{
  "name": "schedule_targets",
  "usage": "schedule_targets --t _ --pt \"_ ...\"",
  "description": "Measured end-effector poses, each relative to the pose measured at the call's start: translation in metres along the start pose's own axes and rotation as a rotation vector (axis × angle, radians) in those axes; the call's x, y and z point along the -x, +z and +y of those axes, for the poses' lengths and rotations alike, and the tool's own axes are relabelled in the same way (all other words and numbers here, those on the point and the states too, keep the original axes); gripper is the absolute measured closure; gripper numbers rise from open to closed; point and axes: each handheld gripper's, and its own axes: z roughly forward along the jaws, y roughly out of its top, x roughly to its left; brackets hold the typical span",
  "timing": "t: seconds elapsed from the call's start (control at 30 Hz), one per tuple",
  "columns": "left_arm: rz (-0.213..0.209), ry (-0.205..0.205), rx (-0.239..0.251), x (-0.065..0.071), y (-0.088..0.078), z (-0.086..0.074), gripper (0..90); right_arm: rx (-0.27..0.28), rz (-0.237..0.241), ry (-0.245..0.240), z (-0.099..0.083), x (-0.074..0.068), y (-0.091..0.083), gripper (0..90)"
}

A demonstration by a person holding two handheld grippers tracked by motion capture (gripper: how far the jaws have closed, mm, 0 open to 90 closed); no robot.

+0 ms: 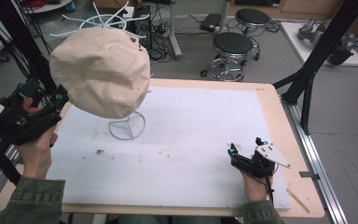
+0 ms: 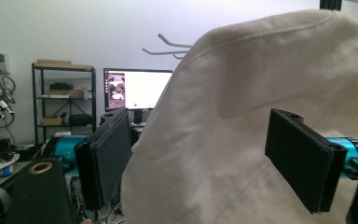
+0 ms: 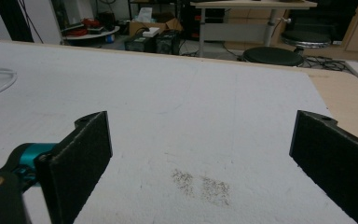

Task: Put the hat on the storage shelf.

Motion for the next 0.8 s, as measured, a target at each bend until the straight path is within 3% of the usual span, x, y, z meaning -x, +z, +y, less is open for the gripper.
schedule_targets --t 0.2,0.5,0.8 --pt "0.043 0.018 0.004 -0.005 -0.010 -0.014 22.3 0.020 -0.013 0.000 0.000 0.000 -0.001 4.5" --pt "0.102 0.009 -0.004 -0.012 -0.027 -0.044 22.6 0.015 -0.031 0.019 -0.002 -0.001 -0.005 4.5" --pt "0.146 0.009 -0.049 -0.012 -0.038 -0.078 22.0 0.053 -0.056 0.050 -0.003 0.004 -0.012 4.4"
